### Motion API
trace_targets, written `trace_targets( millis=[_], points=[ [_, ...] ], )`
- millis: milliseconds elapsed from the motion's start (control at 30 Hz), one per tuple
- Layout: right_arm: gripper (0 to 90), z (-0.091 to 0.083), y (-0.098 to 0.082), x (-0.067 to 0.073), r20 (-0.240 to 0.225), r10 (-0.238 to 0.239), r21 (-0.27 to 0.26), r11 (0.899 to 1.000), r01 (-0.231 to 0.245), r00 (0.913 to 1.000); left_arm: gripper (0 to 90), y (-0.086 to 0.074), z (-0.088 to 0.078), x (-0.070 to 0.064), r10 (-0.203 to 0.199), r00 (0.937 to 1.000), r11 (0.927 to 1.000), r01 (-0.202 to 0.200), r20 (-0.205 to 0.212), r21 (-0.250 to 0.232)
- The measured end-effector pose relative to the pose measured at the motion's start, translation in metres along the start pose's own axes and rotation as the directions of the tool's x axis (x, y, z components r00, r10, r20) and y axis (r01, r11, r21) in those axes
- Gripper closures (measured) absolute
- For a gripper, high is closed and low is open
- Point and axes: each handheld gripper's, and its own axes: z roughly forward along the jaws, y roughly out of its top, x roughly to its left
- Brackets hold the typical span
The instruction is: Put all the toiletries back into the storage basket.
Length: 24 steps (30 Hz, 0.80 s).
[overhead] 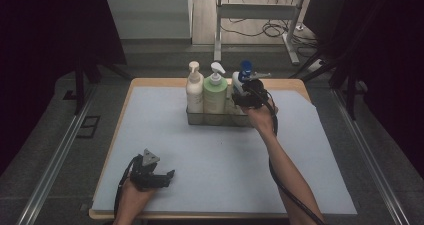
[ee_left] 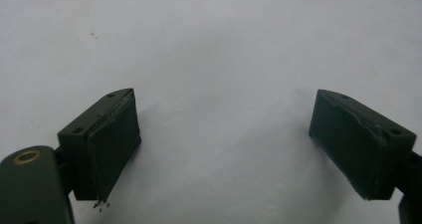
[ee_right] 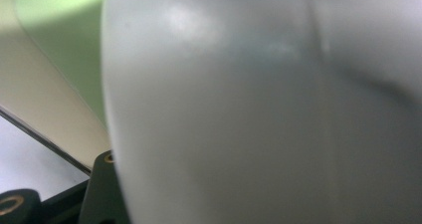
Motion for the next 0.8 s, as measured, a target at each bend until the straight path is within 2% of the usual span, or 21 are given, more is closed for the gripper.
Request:
trace_targets(
  millis=[333,533,633,800],
  points=[
    [39.3,-0.0005,0.0001,-0.005,-0.016,0.005,0.02,1.0,-0.005,0.9999,12.1,0.0,-0.0001,0.0,0.002,1.0,1.0,-0.002,0.0,0.001],
    [38.5,0.0005,-0.0003,-0.0049,-0.019,-0.01,0.017,1.0,0.01,0.9998,12.1,0.0,0.0,-0.0001,-0.001,1.0,1.0,0.001,0.001,-0.001],
    [34.4,0.0003,-0.001,-0.0054,-0.008,-0.016,0.016,1.0,0.016,0.9998,12.1,0.0,0.0001,-0.0001,0.0,1.0,1.0,0.0,0.001,-0.001],
    [34.0,-0.004,-0.0036,-0.0066,-0.025,-0.01,0.001,1.0,0.01,0.9996,12.1,0.0,0.0,-0.0001,0.0,1.0,1.0,0.0,0.001,-0.001]
  ],
)
